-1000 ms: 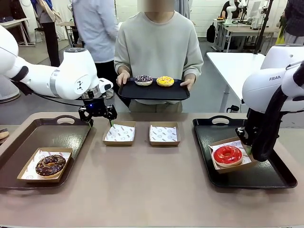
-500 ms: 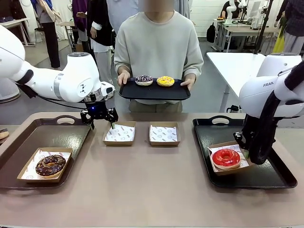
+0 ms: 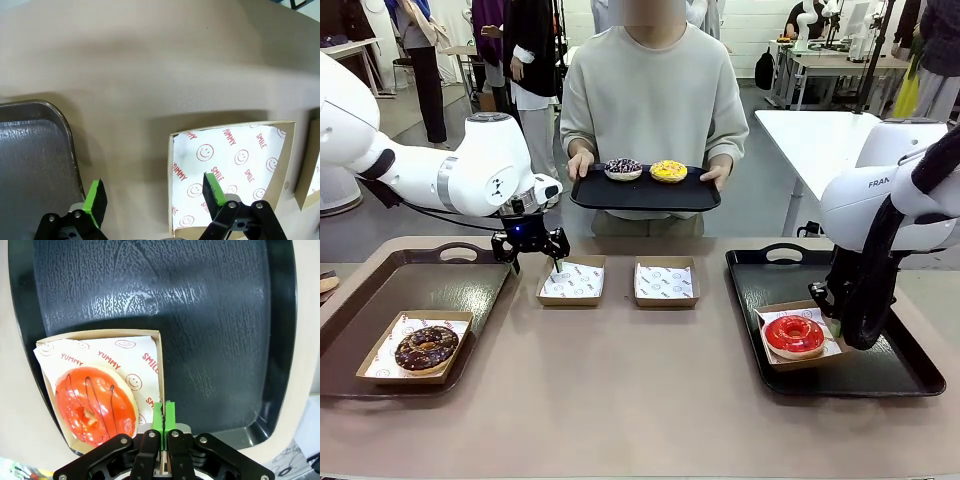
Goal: Individually package the donuts and arrange them on the tray.
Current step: Place the picked Paper togo box on the Handle tray while simultaneously picking up another Paper togo box from the table with the other hand.
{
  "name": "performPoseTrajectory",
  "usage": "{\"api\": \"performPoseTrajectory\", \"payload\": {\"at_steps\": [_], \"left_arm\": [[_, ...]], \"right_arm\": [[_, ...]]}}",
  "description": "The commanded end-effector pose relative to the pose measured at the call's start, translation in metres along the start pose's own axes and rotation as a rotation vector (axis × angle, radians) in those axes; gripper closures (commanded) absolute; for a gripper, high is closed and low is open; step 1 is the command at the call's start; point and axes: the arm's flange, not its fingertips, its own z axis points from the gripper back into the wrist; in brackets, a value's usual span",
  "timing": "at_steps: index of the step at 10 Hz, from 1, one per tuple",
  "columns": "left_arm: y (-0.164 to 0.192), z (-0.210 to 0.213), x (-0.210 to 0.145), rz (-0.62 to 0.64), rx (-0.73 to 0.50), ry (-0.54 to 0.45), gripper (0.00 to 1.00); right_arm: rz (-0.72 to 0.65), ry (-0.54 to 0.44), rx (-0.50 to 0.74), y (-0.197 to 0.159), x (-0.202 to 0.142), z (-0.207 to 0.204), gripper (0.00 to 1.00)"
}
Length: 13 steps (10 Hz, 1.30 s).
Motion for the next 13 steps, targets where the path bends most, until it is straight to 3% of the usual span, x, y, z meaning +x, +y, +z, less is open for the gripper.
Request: {"api": "performPoseTrajectory", "payload": {"at_steps": [1,4,5,6,7,8,10,11,12,13], "left_arm": [[-0.0064,-0.0005,0.0061,0.022,0.006,0.009,0.0],[-0.0075,-0.0012,0.0067,0.013,-0.006,0.017,0.0],[-0.0074,-0.0012,0.0066,0.005,-0.017,0.017,0.0],[-0.0078,0.0,0.0059,-0.002,-0.024,0.015,0.0],[-0.0085,0.002,0.0055,-0.006,-0.025,0.013,0.0],[-0.0091,0.0038,0.0053,-0.007,-0.027,0.011,0.0],[-0.0098,0.0045,0.0051,-0.019,-0.031,0.008,0.0],[-0.0095,0.0048,0.0058,-0.02,-0.035,0.016,0.57],[-0.0102,0.005,0.0059,-0.02,-0.039,0.02,0.57],[-0.0106,0.0047,0.006,-0.022,-0.037,0.025,1.0]], "right_arm": [[0.018,-0.011,0.009,0.0042,0.0015,-0.0054,0.99],[0.024,-0.01,0.014,0.0087,0.0014,-0.0057,0.99],[0.024,-0.003,0.029,0.0098,0.001,-0.0048,0.87],[0.029,0.0,0.033,0.0098,0.0004,-0.0041,0.4],[0.023,0.002,0.037,0.009,0.0007,-0.0031,0.28],[0.022,0.001,0.038,0.0089,0.0012,-0.003,0.0],[0.022,-0.001,0.04,0.0088,0.0015,-0.0028,0.0],[0.02,-0.004,0.039,0.0084,0.0015,-0.0029,0.06],[0.017,-0.005,0.041,0.0076,0.0013,-0.0026,0.0],[0.013,-0.005,0.043,0.0066,0.0014,-0.0028,0.0]]}}
